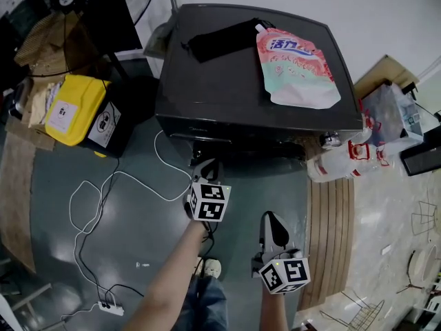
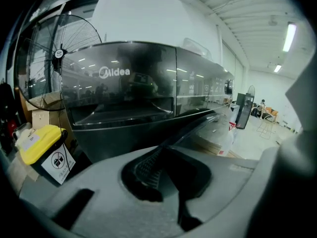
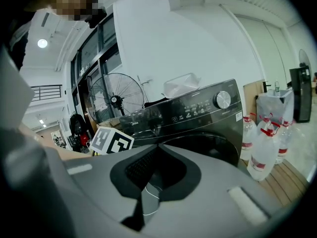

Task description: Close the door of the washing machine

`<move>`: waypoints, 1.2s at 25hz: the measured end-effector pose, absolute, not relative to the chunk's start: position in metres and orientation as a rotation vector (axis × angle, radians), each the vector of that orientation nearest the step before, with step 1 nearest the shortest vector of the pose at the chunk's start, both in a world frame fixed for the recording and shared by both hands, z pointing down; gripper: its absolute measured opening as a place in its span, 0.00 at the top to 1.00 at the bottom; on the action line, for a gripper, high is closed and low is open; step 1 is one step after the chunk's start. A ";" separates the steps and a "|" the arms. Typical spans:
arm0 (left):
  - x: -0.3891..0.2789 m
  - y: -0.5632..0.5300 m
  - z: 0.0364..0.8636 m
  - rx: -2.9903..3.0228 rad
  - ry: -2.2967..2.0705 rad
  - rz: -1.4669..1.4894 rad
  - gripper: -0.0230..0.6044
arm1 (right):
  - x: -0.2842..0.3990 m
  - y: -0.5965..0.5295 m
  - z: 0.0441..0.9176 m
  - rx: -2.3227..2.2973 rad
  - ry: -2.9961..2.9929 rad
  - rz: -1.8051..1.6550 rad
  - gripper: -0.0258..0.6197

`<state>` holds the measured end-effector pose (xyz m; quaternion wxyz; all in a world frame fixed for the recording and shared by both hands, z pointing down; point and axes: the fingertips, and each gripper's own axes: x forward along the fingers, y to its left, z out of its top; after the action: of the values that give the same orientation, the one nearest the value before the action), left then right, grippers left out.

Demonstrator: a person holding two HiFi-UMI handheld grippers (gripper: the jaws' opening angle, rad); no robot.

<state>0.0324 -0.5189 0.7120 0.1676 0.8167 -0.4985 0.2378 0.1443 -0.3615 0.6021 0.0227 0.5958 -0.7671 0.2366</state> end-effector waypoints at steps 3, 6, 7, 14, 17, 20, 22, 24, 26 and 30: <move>0.031 -0.514 0.682 2.368 -1.427 0.629 0.95 | 0.150 -0.360 0.584 1.877 -2.385 0.710 0.94; 0.029 -0.502 0.640 2.427 -1.441 0.556 0.95 | 0.157 -0.360 0.557 1.921 -2.399 0.666 0.94; 0.027 -0.497 0.622 2.450 -1.448 0.525 0.95 | 0.160 -0.359 0.547 1.941 -2.402 0.649 0.94; 0.019 -0.457 0.475 2.645 -1.504 0.292 0.95 | 0.177 -0.353 0.459 2.066 -2.439 0.490 0.95; 0.015 -0.439 0.410 2.727 -1.518 0.175 0.95 | 0.179 -0.346 0.418 2.104 -2.466 0.402 0.95; 0.008 -0.416 0.353 2.772 -1.537 0.069 0.95 | 0.178 -0.334 0.379 2.126 -2.495 0.318 0.94; 0.003 -0.401 0.324 2.794 -1.565 0.022 0.95 | 0.178 -0.325 0.358 2.139 -2.512 0.269 0.95; -0.003 -0.387 0.302 2.814 -1.598 -0.012 0.95 | 0.177 -0.317 0.338 2.154 -2.530 0.221 0.95; -0.007 -0.373 0.286 2.829 -1.618 -0.034 0.95 | 0.176 -0.307 0.320 2.168 -2.546 0.173 0.95; -0.013 -0.349 0.268 2.847 -1.614 -0.071 0.95 | 0.179 -0.287 0.296 2.199 -2.550 0.091 0.95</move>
<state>-0.0127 -0.3489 0.2682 -0.0659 0.8679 -0.4919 -0.0216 0.1791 -0.2868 0.2956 -0.1135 0.6486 -0.7521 0.0268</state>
